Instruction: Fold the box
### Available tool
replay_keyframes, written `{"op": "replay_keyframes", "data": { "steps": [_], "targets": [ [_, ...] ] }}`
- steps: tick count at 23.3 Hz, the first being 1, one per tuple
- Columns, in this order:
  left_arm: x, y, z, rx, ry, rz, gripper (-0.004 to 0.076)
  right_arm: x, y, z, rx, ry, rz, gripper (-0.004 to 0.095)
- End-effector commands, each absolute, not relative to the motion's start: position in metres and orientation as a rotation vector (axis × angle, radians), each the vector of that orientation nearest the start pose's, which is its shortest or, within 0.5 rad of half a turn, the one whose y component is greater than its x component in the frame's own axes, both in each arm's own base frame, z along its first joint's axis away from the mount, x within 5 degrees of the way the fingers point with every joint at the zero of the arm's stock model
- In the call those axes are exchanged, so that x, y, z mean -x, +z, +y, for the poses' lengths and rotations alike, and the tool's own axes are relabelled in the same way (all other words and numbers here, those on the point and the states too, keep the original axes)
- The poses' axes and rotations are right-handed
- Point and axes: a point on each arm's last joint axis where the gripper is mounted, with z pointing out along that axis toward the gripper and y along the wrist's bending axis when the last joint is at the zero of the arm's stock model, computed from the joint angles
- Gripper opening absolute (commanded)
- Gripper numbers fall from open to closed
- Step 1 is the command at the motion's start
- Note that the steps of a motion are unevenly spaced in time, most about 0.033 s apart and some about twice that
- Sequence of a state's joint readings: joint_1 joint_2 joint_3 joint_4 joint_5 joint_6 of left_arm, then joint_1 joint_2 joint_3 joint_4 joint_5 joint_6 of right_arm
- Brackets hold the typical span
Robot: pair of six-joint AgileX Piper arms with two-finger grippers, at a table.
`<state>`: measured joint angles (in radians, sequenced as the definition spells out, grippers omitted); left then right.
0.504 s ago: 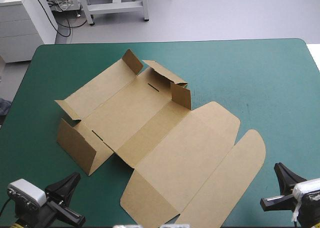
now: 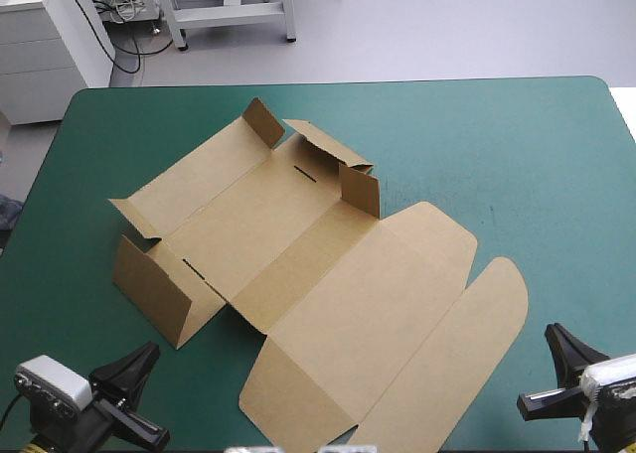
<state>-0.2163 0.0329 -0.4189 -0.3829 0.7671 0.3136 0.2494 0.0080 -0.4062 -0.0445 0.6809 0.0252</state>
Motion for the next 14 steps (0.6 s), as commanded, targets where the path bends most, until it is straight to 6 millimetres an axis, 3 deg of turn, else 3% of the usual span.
{"op": "replay_keyframes", "data": {
  "steps": [1,3,6,7,9,14],
  "targets": [
    [-0.0138,0.2949,-0.0266,-0.371,-0.386,1.713,-0.0008,-0.0195,0.2965,0.0030,0.260,0.104,1.660,0.0022],
    [-0.0138,0.2949,-0.0266,-0.371,-0.386,1.713,-0.0008,-0.0193,0.2965,0.0036,0.267,0.109,1.659,0.0099],
    [-0.0138,0.2949,-0.0266,-0.371,-0.386,1.713,-0.0008,-0.0192,0.2966,0.0044,0.281,0.108,1.655,0.0291],
    [-0.0138,0.2949,-0.0266,-0.371,-0.386,1.713,-0.0008,-0.0191,0.2966,0.0048,0.287,0.109,1.654,0.0449],
    [-0.0138,0.2949,-0.0266,-0.371,-0.386,1.713,-0.0008,-0.0191,0.2970,0.0048,0.283,0.113,1.651,0.0579],
    [-0.0138,0.2949,-0.0266,-0.371,-0.386,1.713,-0.0008,-0.0200,0.3056,0.0050,0.308,0.083,1.599,0.0590]
  ]
}}
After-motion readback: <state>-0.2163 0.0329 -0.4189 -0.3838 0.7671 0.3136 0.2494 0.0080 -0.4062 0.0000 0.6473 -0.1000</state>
